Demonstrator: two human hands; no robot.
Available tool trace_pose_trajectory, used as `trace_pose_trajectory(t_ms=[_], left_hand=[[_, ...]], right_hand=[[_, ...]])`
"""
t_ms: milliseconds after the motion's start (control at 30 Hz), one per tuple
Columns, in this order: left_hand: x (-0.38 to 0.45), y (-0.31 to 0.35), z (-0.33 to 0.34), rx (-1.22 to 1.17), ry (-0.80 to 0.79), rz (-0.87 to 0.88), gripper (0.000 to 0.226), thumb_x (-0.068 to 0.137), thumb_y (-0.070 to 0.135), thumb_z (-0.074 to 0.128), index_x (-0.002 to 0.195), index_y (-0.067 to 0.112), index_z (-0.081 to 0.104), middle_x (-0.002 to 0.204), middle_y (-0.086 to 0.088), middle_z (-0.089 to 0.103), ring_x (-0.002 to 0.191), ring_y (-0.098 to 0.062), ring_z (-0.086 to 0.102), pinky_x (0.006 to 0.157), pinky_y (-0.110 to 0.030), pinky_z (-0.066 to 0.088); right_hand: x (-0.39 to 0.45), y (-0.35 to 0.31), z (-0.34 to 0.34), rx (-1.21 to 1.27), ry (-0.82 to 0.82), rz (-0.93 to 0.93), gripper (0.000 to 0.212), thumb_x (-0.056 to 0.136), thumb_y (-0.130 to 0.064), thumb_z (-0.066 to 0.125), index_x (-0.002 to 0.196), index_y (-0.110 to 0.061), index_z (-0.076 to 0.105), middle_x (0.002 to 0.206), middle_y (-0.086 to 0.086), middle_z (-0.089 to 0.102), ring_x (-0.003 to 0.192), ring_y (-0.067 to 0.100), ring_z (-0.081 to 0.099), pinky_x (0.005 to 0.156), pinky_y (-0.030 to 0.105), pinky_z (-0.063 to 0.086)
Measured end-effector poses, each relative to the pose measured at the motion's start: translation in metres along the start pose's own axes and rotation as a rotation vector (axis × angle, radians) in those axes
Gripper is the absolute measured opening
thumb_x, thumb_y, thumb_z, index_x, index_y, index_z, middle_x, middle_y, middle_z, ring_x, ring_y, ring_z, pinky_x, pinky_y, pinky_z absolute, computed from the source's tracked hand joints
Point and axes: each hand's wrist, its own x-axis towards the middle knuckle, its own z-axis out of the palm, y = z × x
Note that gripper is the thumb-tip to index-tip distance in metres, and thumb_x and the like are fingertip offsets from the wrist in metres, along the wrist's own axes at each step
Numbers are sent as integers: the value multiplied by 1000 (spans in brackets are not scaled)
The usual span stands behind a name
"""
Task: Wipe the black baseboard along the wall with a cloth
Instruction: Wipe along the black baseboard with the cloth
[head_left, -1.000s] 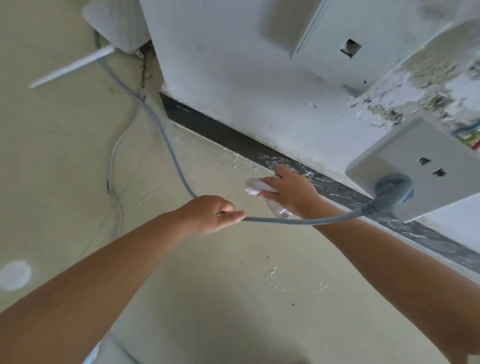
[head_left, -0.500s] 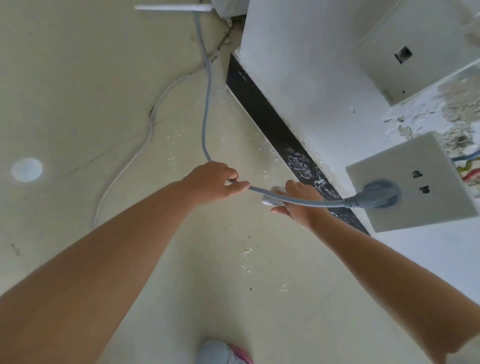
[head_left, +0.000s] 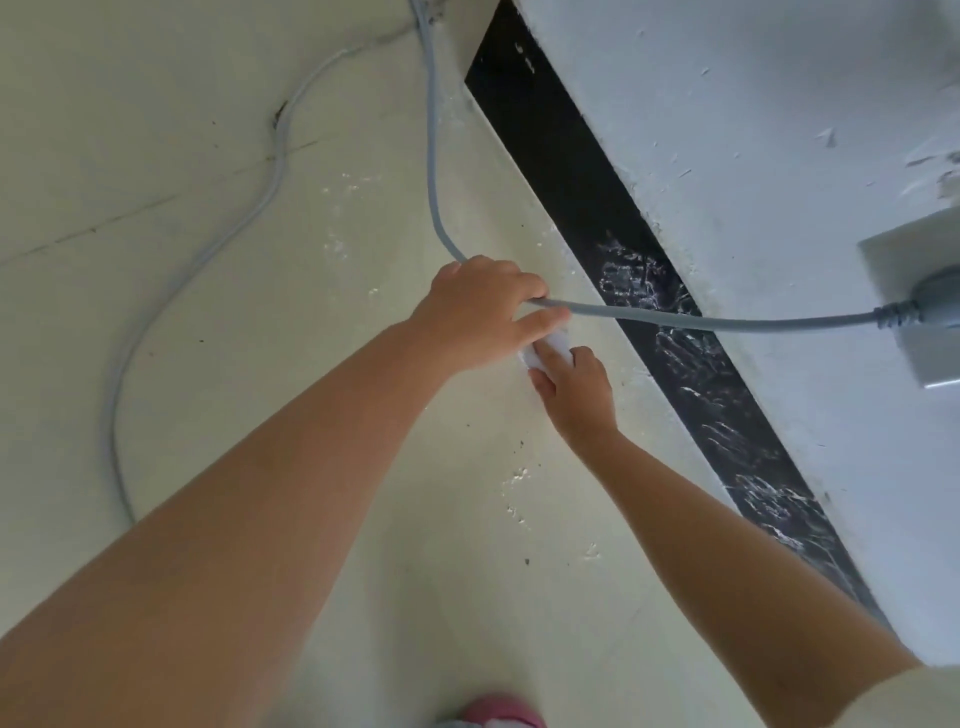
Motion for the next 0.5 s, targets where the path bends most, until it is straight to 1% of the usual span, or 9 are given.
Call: trace_pose_trajectory(t_ms=[100, 167, 233, 300, 333, 367, 400, 433, 500], left_hand=[[4, 0, 7, -64, 53, -5, 42, 91, 44, 38, 108, 13, 61, 97, -4, 61, 90, -16, 47, 87, -36, 38], [7, 4, 12, -87, 98, -22, 42, 91, 43, 38, 103, 11, 63, 85, -1, 53, 84, -14, 41, 86, -37, 38], [7, 6, 19, -89, 123, -4, 42, 91, 43, 38, 102, 10, 63, 82, 2, 48, 83, -14, 42, 84, -37, 38], [8, 5, 23, -90, 103, 24, 49, 90, 49, 34, 103, 12, 63, 84, 1, 53, 86, -18, 47, 81, -35, 37], [9, 3, 24, -82, 85, 28, 54, 86, 52, 29, 103, 13, 63, 87, -1, 57, 88, -20, 49, 79, -34, 38], [11, 0, 23, -70, 69, 31, 57, 82, 53, 26, 103, 15, 63, 88, -1, 59, 89, -20, 50, 79, -34, 38], [14, -3, 23, -62, 55, 32, 57, 81, 53, 26, 102, 16, 63, 88, -1, 59, 90, -20, 50, 79, -35, 39], [16, -6, 22, -58, 46, 34, 54, 82, 53, 28, 101, 17, 64, 86, 1, 58, 90, -21, 50, 79, -35, 39], [16, -9, 21, -47, 44, 35, 52, 82, 53, 29, 97, 19, 65, 84, 1, 59, 89, -20, 49, 80, -36, 41]], right_hand=[[1, -4, -10, 54, -45, -62, 38, 95, -18, 43, 133, -20, 47, 98, 17, 47, 93, 35, 51, 74, 32, 37], [2, 1, -24, -6, -38, -176, 37, 95, -15, 42, 131, -18, 48, 94, 14, 43, 89, 34, 51, 69, 32, 36], [8, 15, -40, -127, -42, -296, 38, 96, -22, 36, 132, -14, 46, 97, 13, 50, 91, 32, 49, 71, 33, 35], [17, 36, -57, -186, -38, -369, 41, 97, -33, 31, 125, -11, 51, 82, -2, 51, 82, 21, 47, 74, 31, 39], [21, 44, -65, -204, -34, -380, 39, 97, -32, 35, 126, -10, 50, 78, -5, 49, 78, 17, 44, 72, 30, 39], [27, 47, -74, -275, -33, -405, 39, 95, -26, 45, 128, -6, 48, 81, 0, 52, 74, 16, 45, 68, 29, 41], [32, 50, -82, -325, 22, -450, 42, 88, -17, 59, 124, 2, 50, 82, 10, 58, 67, 19, 49, 61, 29, 45], [37, 56, -86, -378, 119, -520, 45, 76, -9, 72, 115, 7, 55, 78, 18, 61, 58, 23, 55, 54, 28, 49], [45, 63, -90, -486, 283, -574, 43, 61, -6, 83, 98, 6, 66, 67, 17, 62, 45, 22, 57, 48, 23, 50]])
